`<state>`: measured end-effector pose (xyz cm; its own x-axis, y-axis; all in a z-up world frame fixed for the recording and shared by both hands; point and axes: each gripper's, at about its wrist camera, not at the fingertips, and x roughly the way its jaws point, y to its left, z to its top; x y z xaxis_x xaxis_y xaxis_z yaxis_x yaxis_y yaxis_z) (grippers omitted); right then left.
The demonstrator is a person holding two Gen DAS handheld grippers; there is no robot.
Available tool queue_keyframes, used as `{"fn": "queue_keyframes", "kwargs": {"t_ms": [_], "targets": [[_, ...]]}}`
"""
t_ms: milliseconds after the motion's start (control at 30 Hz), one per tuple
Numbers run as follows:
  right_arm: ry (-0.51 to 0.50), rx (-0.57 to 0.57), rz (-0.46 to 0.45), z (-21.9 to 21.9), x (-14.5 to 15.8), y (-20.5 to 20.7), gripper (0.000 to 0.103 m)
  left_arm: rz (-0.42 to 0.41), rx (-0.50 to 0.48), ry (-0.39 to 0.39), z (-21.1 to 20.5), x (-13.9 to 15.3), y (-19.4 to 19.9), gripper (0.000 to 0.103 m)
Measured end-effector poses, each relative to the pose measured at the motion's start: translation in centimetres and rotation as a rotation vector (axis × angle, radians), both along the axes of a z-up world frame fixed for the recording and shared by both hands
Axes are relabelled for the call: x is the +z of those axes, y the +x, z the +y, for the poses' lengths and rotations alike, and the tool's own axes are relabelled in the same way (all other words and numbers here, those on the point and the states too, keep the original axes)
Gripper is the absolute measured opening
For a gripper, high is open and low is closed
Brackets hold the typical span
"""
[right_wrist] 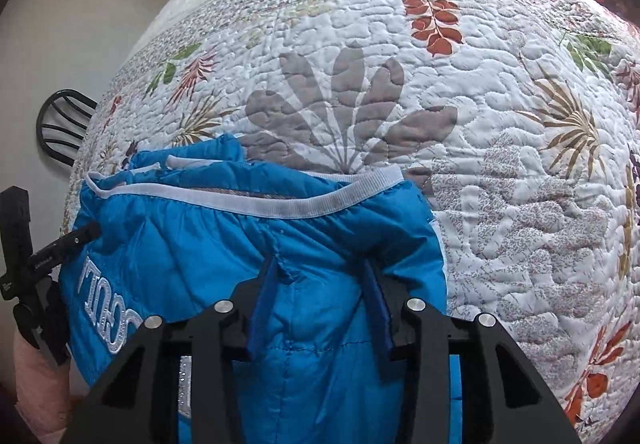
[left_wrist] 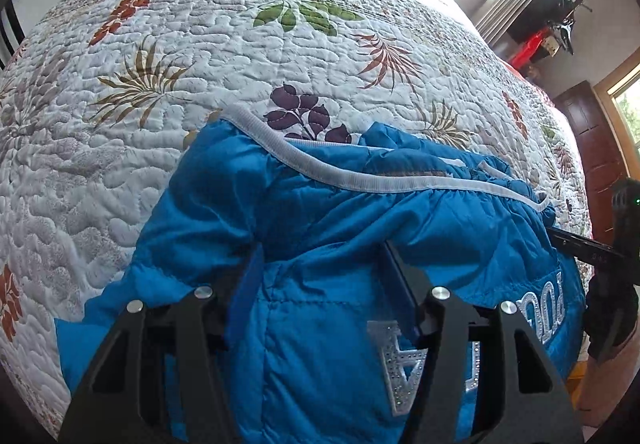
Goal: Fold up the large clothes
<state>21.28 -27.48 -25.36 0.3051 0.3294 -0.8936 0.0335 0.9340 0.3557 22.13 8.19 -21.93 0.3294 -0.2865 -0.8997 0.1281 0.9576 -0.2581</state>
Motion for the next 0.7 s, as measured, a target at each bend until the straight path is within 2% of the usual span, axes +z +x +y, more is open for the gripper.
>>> {"fn": "queue_keyframes", "kwargs": {"t_ms": [100,200,333,533,633,700], "targets": [[0.031,-0.004,-0.001,-0.5,-0.1,-0.1,0.042,-0.015,-0.008,0.027,-0.4,-0.3,0.1,0.059],[0.058,0.001,-0.002,-1.0,0.5,-0.5,0.042,-0.007,0.005,0.019,-0.3,0.0,0.2,0.058],[0.031,0.037,-0.061,-1.5,4.1,-3.5,0.042,0.0,0.063,-0.006,1.0,2.1,-0.7,0.058],[-0.07,0.159,-0.092,-1.5,8.6,-11.0,0.042,-0.089,0.183,0.009,4.0,7.2,-7.4,0.063],[-0.082,0.208,-0.089,-1.1,9.2,-14.4,0.042,-0.096,0.263,0.034,5.3,8.1,-12.1,0.066],[-0.077,0.228,-0.068,-0.7,8.9,-16.1,0.034,-0.078,0.327,0.042,6.1,7.9,-14.8,0.066]]}}
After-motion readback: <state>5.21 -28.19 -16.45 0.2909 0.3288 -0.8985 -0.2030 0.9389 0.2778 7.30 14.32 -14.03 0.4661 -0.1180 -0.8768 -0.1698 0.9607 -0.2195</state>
